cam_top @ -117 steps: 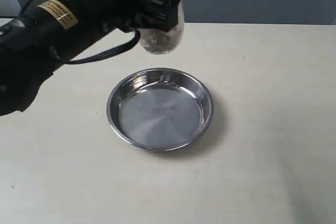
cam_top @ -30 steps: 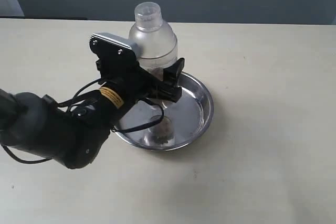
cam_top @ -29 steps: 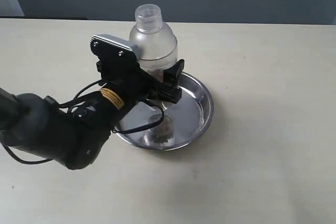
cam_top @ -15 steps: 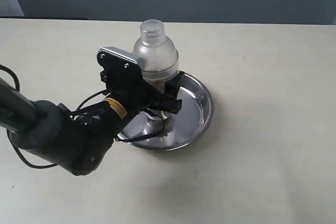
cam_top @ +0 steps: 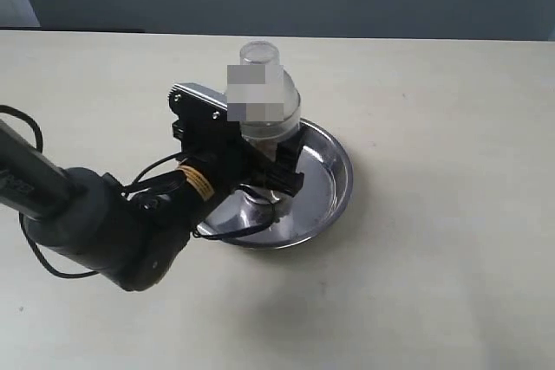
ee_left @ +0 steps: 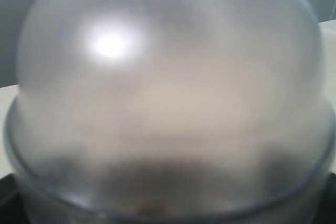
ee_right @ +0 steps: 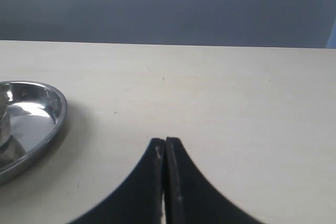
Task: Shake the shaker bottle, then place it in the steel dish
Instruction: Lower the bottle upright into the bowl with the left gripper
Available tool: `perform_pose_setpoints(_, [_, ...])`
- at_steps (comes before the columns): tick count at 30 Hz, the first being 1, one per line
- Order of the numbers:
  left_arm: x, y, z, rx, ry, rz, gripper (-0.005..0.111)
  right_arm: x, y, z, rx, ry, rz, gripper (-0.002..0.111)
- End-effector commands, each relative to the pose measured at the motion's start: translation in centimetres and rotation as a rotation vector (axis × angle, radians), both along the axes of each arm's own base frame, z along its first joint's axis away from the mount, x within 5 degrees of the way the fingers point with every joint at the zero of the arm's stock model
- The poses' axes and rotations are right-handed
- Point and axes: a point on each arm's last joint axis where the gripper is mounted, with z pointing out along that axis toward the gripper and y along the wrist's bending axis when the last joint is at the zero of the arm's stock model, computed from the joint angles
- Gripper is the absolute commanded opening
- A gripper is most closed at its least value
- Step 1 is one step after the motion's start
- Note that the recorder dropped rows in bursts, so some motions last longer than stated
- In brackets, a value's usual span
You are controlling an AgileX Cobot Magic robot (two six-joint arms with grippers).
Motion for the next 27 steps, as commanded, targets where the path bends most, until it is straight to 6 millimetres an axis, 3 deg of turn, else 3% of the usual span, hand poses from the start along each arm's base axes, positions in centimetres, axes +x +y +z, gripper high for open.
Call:
perform_pose_setpoints(1, [-0.3,-1.1,0.7,0.002,-0.070,-0.118,0.020,0.0,0.0,0.1,0.000,-0.015,0.003,-0.001])
perform_pose_setpoints(8, [0.2,0.1,0.2,-0.014,0.001,0.033,0.071,0.0,0.0,0.1,0.000,-0.015,0.003,-0.001])
perform_pose_setpoints(13, [0.1,-0.1,0.1,-0.002,0.007,0.006,0.087,0.0,0.0,0.1,0.000,-0.015,0.003,-0.001])
perform_pose_setpoints(17, [0.3,0.2,-0.2,0.000,0.046,0.046,0.093,0.0,0.0,0.1,0.000,-0.015,0.003,-0.001])
perform_pose_setpoints(27, [0.3,0.3,0.3,0.023,0.013,0.051,0.094,0.0,0.0,0.1,0.000,-0.015,0.003,-0.001])
